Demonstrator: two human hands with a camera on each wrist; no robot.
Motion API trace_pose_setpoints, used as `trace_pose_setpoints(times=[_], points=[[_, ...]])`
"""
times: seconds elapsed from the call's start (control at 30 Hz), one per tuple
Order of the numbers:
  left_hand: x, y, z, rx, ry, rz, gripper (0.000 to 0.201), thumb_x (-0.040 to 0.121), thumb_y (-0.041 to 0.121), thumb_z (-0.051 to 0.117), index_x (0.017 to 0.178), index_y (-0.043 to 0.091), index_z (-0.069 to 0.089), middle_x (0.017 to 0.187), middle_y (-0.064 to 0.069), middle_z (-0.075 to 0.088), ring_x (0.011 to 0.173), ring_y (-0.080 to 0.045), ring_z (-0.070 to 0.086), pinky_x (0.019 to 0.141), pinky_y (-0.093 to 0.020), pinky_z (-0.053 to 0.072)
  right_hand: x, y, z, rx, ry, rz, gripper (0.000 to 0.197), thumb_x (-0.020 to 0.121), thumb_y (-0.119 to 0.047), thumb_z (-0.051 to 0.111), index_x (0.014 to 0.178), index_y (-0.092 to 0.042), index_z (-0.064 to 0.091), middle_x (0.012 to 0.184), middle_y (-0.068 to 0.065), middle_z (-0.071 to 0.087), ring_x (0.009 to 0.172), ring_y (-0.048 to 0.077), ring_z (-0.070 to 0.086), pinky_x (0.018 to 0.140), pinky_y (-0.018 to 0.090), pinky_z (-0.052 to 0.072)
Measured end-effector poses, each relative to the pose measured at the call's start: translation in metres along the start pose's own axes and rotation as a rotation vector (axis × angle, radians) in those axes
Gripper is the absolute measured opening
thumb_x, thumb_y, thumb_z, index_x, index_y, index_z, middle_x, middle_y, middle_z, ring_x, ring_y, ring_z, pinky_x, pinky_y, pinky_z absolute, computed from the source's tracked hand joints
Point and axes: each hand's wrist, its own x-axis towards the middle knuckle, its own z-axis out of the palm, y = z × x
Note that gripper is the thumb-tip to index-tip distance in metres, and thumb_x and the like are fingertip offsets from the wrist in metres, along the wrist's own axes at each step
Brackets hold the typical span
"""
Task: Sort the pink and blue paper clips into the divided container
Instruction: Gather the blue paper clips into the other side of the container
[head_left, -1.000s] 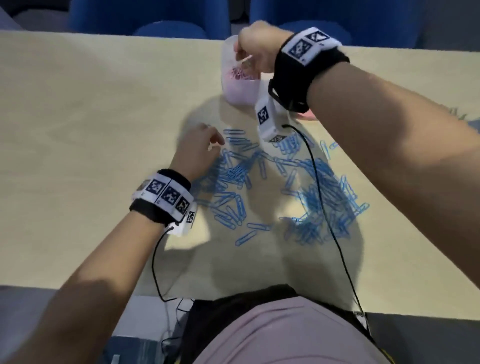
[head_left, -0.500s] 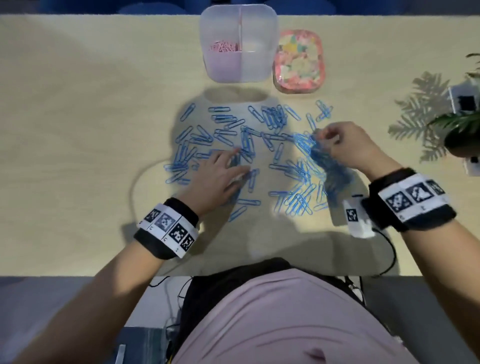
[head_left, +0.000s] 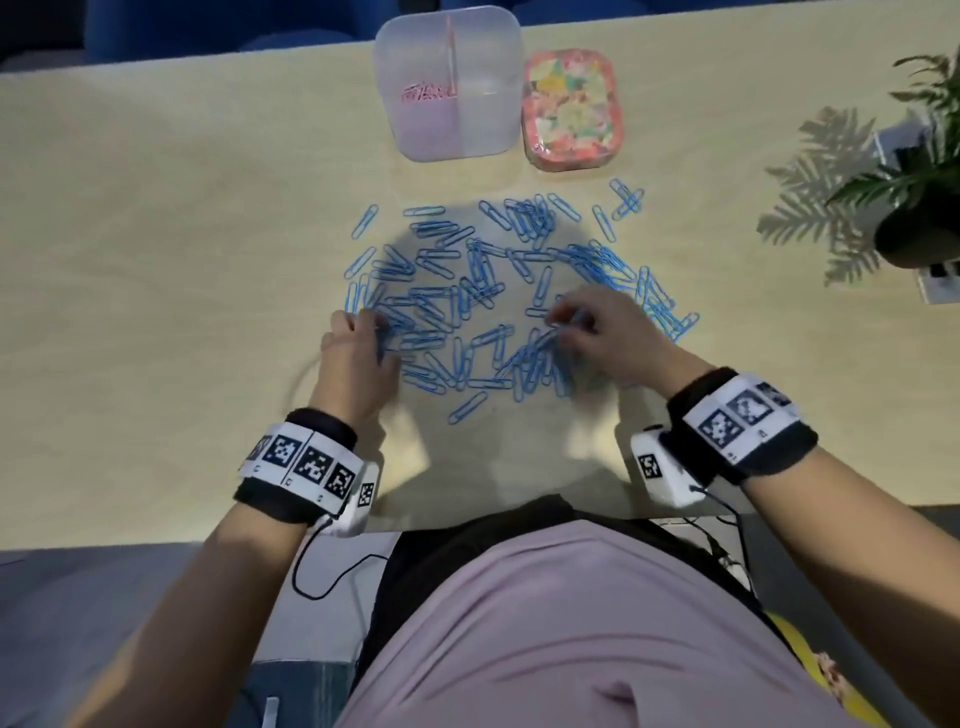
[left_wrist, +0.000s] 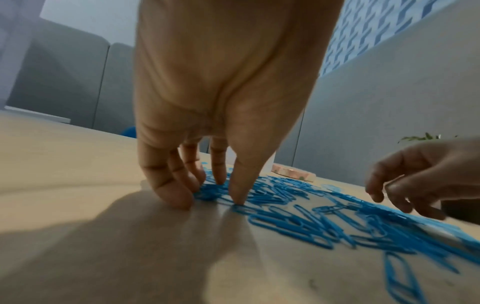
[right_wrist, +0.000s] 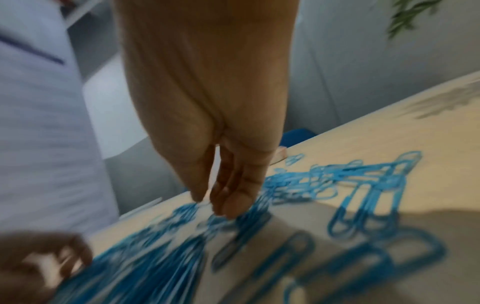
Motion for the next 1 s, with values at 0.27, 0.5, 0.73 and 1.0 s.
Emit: trace_pose_setpoints(times=[0.27,0.5,0.73,1.0], points=[[0.030,0.003,-0.017,0.027,0.096,-0.011,0.047,0.085,0.019,0.060,0.128,0.007,0.046,0.134,-0.022,0.035,0.122,-0.039,0.037,0.103,-0.043,0.034,0.006,0.053,-0.048,-0.240,0.295,0.444,0.029,0.083,-0.011,0.053,0.111,-0.010,0.060,0.118,0.023,0.055,0.106,0.041,0.056,0.088,0.041,0.045],[0.094,0.012,-0.032,0.109,0.053,0.027,0.046,0.085,0.017,0.054,0.127,0.003,0.041,0.141,-0.021,0.032,0.124,-0.043,0.034,0.103,-0.048,0.034,0.047,0.013,-0.037,-0.142,0.143,0.197,0.022,0.083,-0.011,0.054,0.099,-0.011,0.068,0.096,0.013,0.066,0.092,0.030,0.061,0.081,0.032,0.046],[0.113,0.024,-0.032,0.137,0.098,-0.019,0.032,0.086,0.013,0.050,0.112,-0.006,0.050,0.122,-0.025,0.043,0.114,-0.042,0.039,0.094,-0.045,0.035,0.099,0.027,-0.077,-0.383,0.291,0.534,0.037,0.093,-0.016,0.044,0.125,0.004,0.046,0.132,0.025,0.040,0.126,0.041,0.037,0.098,0.045,0.039],[0.124,0.070,-0.019,0.122,-0.126,0.281,0.038,0.089,0.010,0.050,0.126,0.004,0.051,0.126,-0.021,0.045,0.115,-0.037,0.044,0.100,-0.040,0.035,0.120,-0.021,-0.011,-0.440,0.148,0.086,0.026,0.091,-0.010,0.045,0.115,-0.004,0.055,0.122,0.017,0.048,0.111,0.033,0.045,0.085,0.045,0.049]])
